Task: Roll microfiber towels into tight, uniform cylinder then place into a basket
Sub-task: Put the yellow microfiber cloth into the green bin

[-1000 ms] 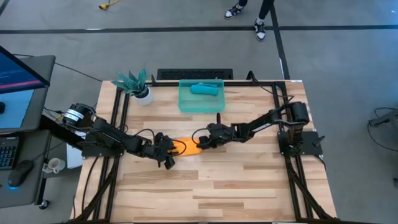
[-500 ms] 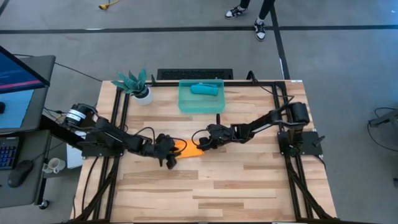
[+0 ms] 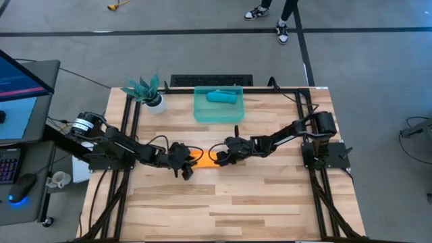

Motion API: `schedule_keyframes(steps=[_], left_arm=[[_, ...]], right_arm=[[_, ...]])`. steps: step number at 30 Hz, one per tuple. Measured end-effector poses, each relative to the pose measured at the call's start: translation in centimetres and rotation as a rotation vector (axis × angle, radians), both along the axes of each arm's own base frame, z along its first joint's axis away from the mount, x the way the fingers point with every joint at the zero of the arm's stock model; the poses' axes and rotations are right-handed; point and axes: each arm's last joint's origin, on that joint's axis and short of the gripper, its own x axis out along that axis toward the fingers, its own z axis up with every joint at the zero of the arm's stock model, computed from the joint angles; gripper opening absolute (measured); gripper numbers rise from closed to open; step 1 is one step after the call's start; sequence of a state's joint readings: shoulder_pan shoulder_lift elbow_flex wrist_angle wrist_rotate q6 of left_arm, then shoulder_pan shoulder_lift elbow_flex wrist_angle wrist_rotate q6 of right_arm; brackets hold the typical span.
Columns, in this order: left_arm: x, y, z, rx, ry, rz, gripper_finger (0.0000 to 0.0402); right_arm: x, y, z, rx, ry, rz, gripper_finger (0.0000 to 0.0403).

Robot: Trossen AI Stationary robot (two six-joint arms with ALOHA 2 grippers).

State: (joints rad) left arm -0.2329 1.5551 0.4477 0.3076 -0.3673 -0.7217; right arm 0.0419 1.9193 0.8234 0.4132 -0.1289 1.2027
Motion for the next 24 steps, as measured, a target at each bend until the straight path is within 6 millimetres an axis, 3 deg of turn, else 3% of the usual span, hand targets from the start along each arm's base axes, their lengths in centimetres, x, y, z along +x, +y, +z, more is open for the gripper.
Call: schedule_keyframes(steps=[10, 18, 24], left_arm=[[0.0, -0.1, 0.1, 0.004, 0.01, -0.049, 0.0128], [0.0, -0.1, 0.1, -0.006, 0.021, -0.092, 0.0128], [-0.4, 0.2, 1.7, -0.073, 0.002, -0.194, 0.0128]], right_arm=[[1.4, -0.1, -1.0, -0.024, 0.024, 0.021, 0.0133], [1.3, 0.1, -1.0, -0.086, 0.035, 0.081, 0.002], [1.3, 0.2, -1.0, -0.122, 0.035, 0.09, 0.0027]])
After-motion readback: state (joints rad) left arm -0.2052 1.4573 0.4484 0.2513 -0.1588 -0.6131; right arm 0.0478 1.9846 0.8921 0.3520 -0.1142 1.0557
